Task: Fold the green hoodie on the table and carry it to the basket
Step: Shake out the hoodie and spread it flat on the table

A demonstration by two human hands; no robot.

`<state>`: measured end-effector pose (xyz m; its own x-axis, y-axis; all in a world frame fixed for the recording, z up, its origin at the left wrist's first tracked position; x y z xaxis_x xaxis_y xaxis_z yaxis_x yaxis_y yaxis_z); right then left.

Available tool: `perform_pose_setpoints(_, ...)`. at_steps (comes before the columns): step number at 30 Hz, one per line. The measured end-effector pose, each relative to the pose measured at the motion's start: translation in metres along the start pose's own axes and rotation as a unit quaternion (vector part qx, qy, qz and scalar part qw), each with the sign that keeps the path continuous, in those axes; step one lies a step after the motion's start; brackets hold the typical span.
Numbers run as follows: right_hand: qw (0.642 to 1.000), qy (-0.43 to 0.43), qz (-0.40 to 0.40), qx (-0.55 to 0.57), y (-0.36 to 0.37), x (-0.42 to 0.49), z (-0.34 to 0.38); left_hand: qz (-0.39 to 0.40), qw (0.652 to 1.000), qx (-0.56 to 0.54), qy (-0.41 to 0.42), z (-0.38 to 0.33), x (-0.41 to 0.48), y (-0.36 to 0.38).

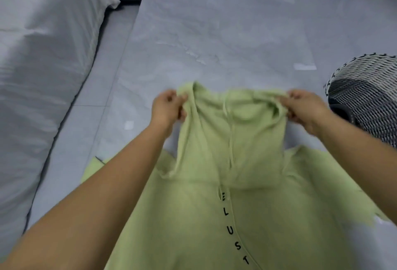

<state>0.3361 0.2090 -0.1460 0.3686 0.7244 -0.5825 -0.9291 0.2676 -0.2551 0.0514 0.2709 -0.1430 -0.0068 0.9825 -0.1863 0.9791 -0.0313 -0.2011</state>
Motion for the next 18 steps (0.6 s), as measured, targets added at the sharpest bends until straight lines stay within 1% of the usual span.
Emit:
perform_pose_setpoints(1,0.997,-0.030,-0.014,0.071,-0.002,0.005,0.023,-0.033,0.997,-0.057,0.036,-0.020,0.013,-0.001)
perform_pose_setpoints(2,0.990,-0.051,-0.018,0.132,-0.003,0.010,0.043,-0.045,0.993,-0.092,0.060,-0.035,0.025,-0.001)
perform_pose_setpoints(3,0.982,-0.067,-0.016,0.176,-0.004,0.017,0.057,-0.030,0.993,-0.088,0.074,-0.044,0.032,0.001)
perform_pose_setpoints(4,0.979,-0.079,-0.009,0.188,-0.005,0.021,0.062,-0.015,0.996,-0.034,0.084,-0.046,0.034,0.003)
perform_pose_setpoints(5,0.981,-0.097,-0.016,0.167,-0.004,0.021,0.061,-0.009,0.995,0.032,0.098,-0.043,0.031,0.004)
perform_pose_setpoints(7,0.990,-0.131,-0.032,0.045,0.003,0.013,0.040,0.005,0.980,0.134,0.149,-0.024,0.008,0.006)
perform_pose_setpoints(8,0.988,-0.146,-0.034,-0.037,0.008,0.005,0.021,0.020,0.968,0.186,0.168,-0.006,-0.009,0.008)
perform_pose_setpoints(9,0.979,-0.158,-0.026,-0.125,0.015,-0.003,-0.004,0.039,0.948,0.251,0.191,0.013,-0.028,0.010)
perform_pose_setpoints(10,0.960,-0.177,-0.014,-0.218,0.025,-0.015,-0.029,0.072,0.920,0.315,0.221,0.032,-0.049,0.013)
perform_pose_setpoints(11,0.931,-0.205,-0.003,-0.301,0.034,-0.028,-0.054,0.109,0.880,0.381,0.260,0.054,-0.067,0.018)
perform_pose_setpoints(12,0.894,-0.239,0.001,-0.380,0.043,-0.036,-0.078,0.152,0.837,0.441,0.284,0.074,-0.082,0.021)
perform_pose_setpoints(13,0.851,-0.276,-0.015,-0.447,0.048,-0.041,-0.100,0.184,0.803,0.489,0.287,0.091,-0.092,0.023)
perform_pose_setpoints(14,0.816,-0.296,-0.040,-0.494,0.050,-0.041,-0.116,0.198,0.779,0.527,0.276,0.107,-0.096,0.020)
perform_pose_setpoints(15,0.795,-0.291,-0.063,-0.528,0.050,-0.041,-0.126,0.192,0.769,0.549,0.265,0.118,-0.096,0.014)
perform_pose_setpoints(18,0.773,-0.253,-0.129,-0.567,0.041,-0.031,-0.136,0.138,0.762,0.589,0.231,0.136,-0.084,-0.016)
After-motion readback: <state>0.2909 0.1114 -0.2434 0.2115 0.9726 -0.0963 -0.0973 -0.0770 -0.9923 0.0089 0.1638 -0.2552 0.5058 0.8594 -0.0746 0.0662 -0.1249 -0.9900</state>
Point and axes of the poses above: each hand's wrist, its own x-axis towards the middle knuckle, its own y-axis out of the palm, z = x × y, the point moved 3 cm from there along x, towards the middle knuckle, and after that the axes turned 9 degrees about y, right-handed, at the moved point
